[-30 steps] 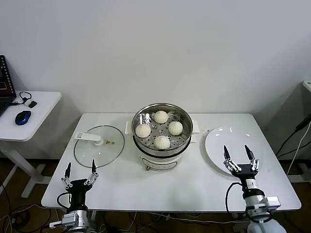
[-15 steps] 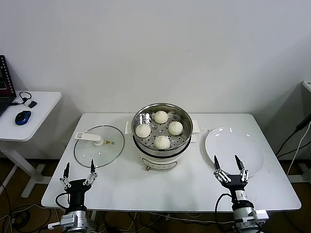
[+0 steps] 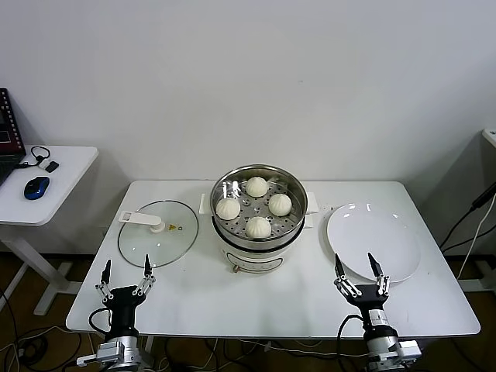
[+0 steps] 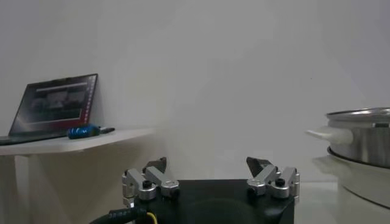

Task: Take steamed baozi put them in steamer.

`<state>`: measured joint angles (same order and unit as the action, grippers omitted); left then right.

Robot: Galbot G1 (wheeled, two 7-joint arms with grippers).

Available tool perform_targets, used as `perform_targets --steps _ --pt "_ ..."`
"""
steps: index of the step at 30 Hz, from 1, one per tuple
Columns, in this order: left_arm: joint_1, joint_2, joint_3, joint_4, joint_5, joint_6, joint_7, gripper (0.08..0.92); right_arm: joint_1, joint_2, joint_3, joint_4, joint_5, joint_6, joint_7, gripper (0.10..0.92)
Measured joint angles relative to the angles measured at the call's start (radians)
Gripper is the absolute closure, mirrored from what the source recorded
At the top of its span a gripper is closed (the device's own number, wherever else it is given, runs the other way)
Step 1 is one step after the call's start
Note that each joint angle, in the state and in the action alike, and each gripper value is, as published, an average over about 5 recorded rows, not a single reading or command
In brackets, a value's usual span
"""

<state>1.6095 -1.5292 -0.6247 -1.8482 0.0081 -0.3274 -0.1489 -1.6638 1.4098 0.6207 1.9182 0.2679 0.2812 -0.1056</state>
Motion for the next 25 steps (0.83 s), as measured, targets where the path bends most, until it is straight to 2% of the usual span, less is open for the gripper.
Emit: perform_targets --steps 25 --pt "-0.004 -0.004 0.002 0.004 0.003 0.001 0.001 0.177 -0.007 0.015 -0.009 -0.007 -0.016 0.005 -0.014 0.203"
